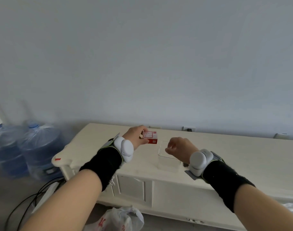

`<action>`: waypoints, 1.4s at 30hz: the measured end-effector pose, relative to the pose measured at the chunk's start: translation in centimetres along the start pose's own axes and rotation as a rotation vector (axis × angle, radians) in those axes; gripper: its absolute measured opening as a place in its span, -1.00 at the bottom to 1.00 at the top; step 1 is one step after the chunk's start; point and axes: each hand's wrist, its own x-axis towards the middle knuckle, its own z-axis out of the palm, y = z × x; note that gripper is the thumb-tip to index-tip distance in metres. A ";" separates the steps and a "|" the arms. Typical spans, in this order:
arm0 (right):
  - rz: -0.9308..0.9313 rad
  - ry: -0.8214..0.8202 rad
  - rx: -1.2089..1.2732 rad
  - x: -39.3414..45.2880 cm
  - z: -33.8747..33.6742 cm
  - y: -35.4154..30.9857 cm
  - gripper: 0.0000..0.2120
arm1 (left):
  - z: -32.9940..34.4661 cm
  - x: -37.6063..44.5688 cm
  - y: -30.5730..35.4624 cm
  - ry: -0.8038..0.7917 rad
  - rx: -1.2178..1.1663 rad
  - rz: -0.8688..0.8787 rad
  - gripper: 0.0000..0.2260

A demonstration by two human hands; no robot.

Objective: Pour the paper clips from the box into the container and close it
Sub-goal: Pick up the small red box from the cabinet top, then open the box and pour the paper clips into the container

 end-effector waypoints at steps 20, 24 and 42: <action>-0.281 0.078 -0.231 -3.4 -3.8 -2.5 -0.77 | 0.0 -4.7 3.9 -0.065 -0.136 0.112 -0.60; -0.277 0.049 -0.301 -3.2 -3.7 -2.7 -0.73 | 0.3 -4.7 3.8 -0.097 -0.123 0.118 -0.60; -0.409 0.013 -0.540 -3.6 -3.4 -3.2 -0.75 | 0.8 -4.7 4.1 -0.126 -0.143 0.095 -0.63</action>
